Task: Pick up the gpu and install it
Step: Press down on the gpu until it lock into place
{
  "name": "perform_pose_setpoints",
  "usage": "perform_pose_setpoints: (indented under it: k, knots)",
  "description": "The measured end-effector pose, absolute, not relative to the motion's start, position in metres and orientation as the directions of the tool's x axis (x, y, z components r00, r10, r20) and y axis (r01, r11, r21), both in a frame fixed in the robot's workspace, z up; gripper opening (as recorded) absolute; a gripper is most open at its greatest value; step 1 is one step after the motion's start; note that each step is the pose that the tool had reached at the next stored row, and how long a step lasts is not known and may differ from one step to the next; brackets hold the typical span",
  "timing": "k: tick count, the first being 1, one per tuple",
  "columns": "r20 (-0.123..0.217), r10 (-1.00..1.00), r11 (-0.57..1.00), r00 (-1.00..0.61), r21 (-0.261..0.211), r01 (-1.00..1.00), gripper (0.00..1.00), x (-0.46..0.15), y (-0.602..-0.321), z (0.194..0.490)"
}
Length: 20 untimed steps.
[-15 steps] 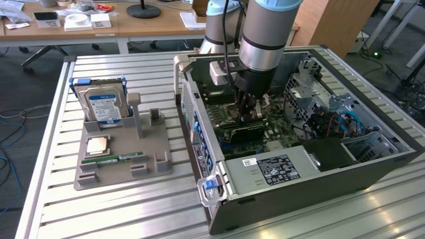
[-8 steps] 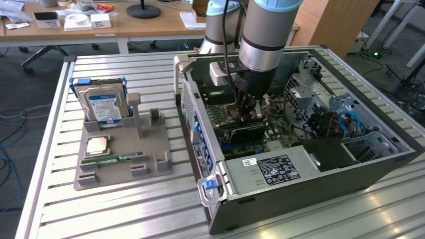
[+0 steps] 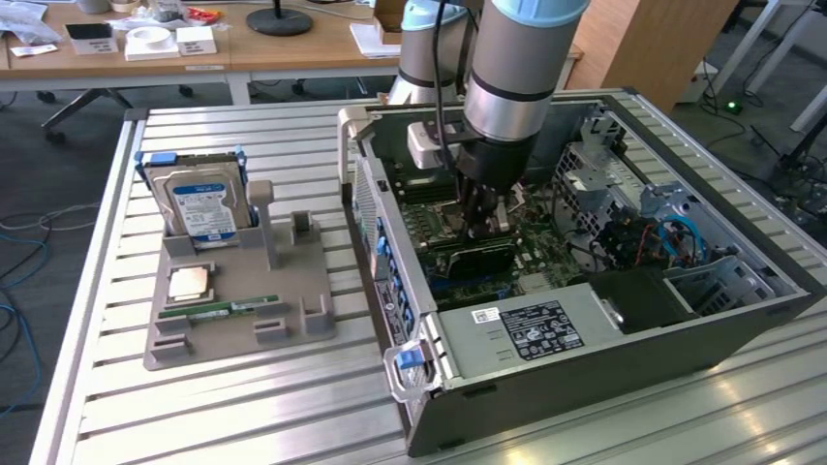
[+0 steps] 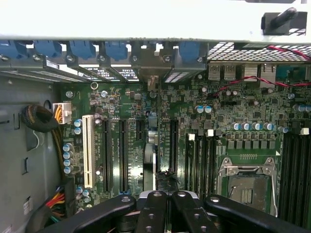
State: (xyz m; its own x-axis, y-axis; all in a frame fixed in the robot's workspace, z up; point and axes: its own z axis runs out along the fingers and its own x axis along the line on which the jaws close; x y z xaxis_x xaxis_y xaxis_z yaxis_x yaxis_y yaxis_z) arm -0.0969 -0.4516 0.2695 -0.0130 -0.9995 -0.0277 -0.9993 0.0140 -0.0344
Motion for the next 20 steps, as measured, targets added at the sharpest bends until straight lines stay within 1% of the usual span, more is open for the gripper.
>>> perform_pose_setpoints:
  k: [20]
  knots:
    - [-0.028, -1.0, 0.014, -0.013, -0.034, -0.999, 0.11, -0.0948, -0.453, 0.2663]
